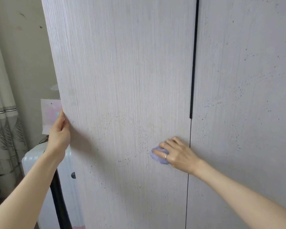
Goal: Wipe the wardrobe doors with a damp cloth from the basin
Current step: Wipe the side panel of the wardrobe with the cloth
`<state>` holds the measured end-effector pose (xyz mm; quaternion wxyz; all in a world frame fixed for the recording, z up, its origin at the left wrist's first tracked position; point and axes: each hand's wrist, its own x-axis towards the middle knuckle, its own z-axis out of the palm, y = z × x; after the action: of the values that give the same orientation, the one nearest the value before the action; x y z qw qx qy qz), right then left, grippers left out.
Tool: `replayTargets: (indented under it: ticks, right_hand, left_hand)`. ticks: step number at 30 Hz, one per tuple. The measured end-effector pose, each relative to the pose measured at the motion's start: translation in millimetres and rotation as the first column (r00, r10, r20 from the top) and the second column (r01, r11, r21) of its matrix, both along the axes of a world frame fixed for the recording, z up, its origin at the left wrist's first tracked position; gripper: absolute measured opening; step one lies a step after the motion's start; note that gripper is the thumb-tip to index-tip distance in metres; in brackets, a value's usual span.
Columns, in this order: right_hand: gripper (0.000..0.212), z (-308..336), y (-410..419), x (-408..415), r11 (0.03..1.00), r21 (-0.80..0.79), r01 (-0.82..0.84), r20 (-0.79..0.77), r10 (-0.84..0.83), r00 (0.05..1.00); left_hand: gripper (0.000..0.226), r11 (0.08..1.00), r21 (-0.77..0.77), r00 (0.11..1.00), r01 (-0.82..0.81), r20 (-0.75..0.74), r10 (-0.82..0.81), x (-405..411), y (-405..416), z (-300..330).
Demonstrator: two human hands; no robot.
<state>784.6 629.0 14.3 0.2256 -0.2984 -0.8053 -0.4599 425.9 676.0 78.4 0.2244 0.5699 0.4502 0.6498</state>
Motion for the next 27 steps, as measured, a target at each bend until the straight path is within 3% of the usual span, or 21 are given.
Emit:
replayTargets:
  ticks: [2, 5, 7, 8, 11, 12, 13, 15, 17, 19, 21, 23, 25, 27]
  right_hand:
    - [0.044, 27, 9, 1, 0.999, 0.049, -0.01, -0.165, 0.018, 0.986]
    - [0.055, 72, 20, -10, 0.991, 0.131, 0.024, -0.505, 0.045, 0.862]
    - [0.052, 71, 22, -24, 0.989, 0.149, 0.005, -0.558, 0.08, 0.826]
    - [0.047, 59, 22, -30, 0.99, 0.138, -0.035, -0.494, 0.099, 0.864]
    - [0.037, 14, 10, -39, 0.997, 0.042, -0.071, -0.024, 0.072, 0.997]
    - [0.039, 13, 8, -37, 0.999, 0.023, -0.042, 0.054, 0.041, 0.998]
    - [0.043, 21, 8, -37, 0.999, 0.016, -0.035, 0.033, 0.034, 0.999]
    - [0.05, 52, 17, -42, 0.996, 0.068, -0.049, -0.199, 0.062, 0.978]
    - [0.051, 91, 23, -51, 0.99, 0.139, -0.023, -0.478, 0.088, 0.874]
    - [0.047, 107, 25, -63, 0.985, 0.171, 0.004, -0.622, 0.104, 0.776]
    - [0.036, 86, 24, -73, 0.982, 0.184, -0.039, -0.508, 0.129, 0.852]
    - [0.027, 48, 19, -80, 0.983, 0.154, -0.098, -0.139, 0.12, 0.983]
    - [0.048, 36, 14, -79, 0.99, 0.125, -0.067, 0.145, 0.048, 0.988]
    - [0.047, 57, 19, -77, 0.982, 0.182, -0.058, 0.157, 0.029, 0.987]
  left_hand:
    - [0.045, 1.0, -0.011, 1.0, 0.008, 0.002, -0.008, -1, 2, -1]
    - [0.046, 0.999, -0.036, 1.0, -0.025, 0.002, 0.025, 0, 1, 1]
    - [0.047, 0.998, -0.036, 0.999, -0.049, 0.0, 0.049, 3, -1, 3]
    - [0.047, 0.998, -0.033, 0.998, -0.056, -0.001, 0.056, 4, -2, 3]
    - [0.051, 0.997, -0.036, 0.998, -0.069, -0.013, 0.069, 5, -3, 2]
    - [0.052, 0.997, -0.035, 0.997, -0.071, -0.016, 0.071, 5, -4, 1]
    - [0.053, 0.997, -0.031, 0.998, -0.069, -0.013, 0.069, 5, -4, 0]
    - [0.053, 0.997, -0.026, 0.997, -0.071, -0.012, 0.071, 5, -2, 0]
    - [0.053, 0.995, -0.038, 0.996, -0.088, -0.018, 0.087, 4, -1, 0]
    - [0.053, 0.996, -0.034, 0.996, -0.087, -0.023, 0.087, 3, -1, 0]
    - [0.053, 0.998, -0.011, 0.998, -0.067, -0.016, 0.067, 3, -2, 2]
    - [0.053, 0.999, -0.009, 0.999, -0.049, -0.003, 0.049, 2, -1, 1]
    - [0.053, 0.999, 0.003, 0.999, -0.039, -0.005, 0.039, 1, 1, -2]
    - [0.053, 0.999, 0.027, 0.999, -0.035, 0.001, 0.035, 1, 3, -4]
